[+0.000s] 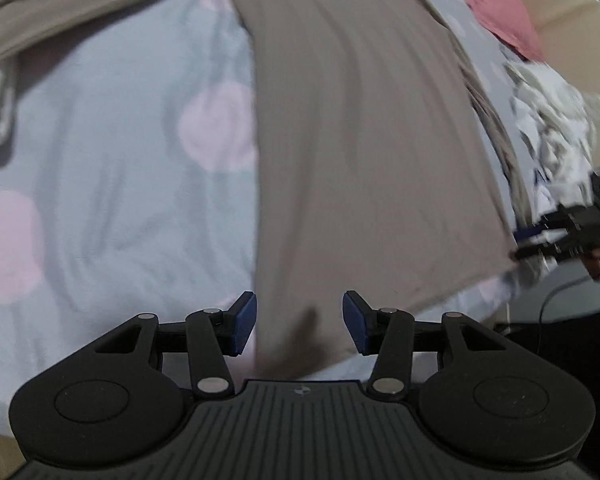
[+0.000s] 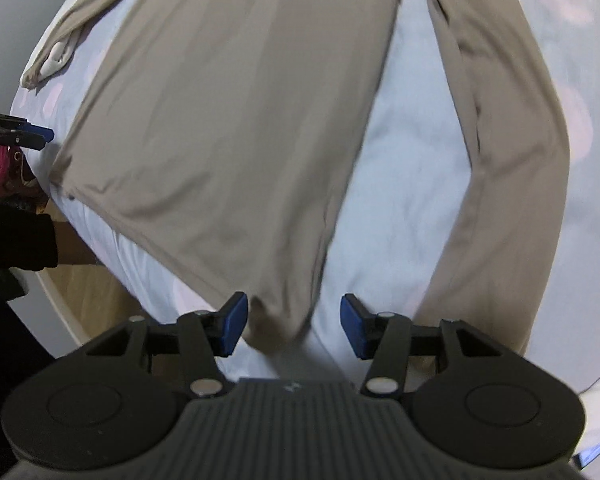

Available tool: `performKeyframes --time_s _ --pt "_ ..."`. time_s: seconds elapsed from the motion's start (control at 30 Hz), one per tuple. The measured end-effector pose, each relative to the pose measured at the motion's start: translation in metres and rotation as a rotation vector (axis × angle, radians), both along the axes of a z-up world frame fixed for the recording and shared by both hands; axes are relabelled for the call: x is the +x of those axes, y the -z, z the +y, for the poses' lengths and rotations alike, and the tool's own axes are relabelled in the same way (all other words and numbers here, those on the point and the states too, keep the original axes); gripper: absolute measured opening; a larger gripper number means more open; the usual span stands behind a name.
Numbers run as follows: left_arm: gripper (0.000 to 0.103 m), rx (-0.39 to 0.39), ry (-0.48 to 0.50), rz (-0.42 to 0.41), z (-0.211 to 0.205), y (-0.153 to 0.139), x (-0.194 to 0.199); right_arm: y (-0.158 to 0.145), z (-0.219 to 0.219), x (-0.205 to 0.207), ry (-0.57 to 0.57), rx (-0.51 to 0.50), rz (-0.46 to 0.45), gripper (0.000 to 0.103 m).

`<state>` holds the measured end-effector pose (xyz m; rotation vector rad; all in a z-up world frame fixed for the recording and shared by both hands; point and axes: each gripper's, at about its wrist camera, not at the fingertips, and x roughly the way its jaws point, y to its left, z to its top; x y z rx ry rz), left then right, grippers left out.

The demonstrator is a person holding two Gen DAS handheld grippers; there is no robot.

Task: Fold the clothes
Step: 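Grasp the shirt hem with both grippers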

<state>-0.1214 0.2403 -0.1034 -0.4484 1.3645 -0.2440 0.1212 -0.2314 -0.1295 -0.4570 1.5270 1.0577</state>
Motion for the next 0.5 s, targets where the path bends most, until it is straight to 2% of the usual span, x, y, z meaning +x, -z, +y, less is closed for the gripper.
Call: performKeyframes --time_s 0.13,0.2,0.33,0.43,0.5 --pt "0.046 0.026 0.052 0.016 -0.012 0.007 0.001 0.008 -0.001 0.005 0.093 0.014 0.074 0.042" --pt "0.046 0.037 0.071 0.022 -0.015 0.009 -0.001 0.01 0.0 0.004 0.113 0.023 0.097 0.042" --pt "0.047 0.09 0.089 0.019 -0.02 0.013 -0.005 0.009 0.007 -0.005 0.08 0.016 0.066 0.042" --pt "0.047 0.102 0.088 0.05 -0.02 0.023 -0.008 0.011 0.008 -0.004 0.07 0.01 0.055 0.042" --pt "0.047 0.12 0.097 0.039 -0.02 0.023 -0.013 0.012 0.008 -0.003 0.067 0.008 0.052 0.042"
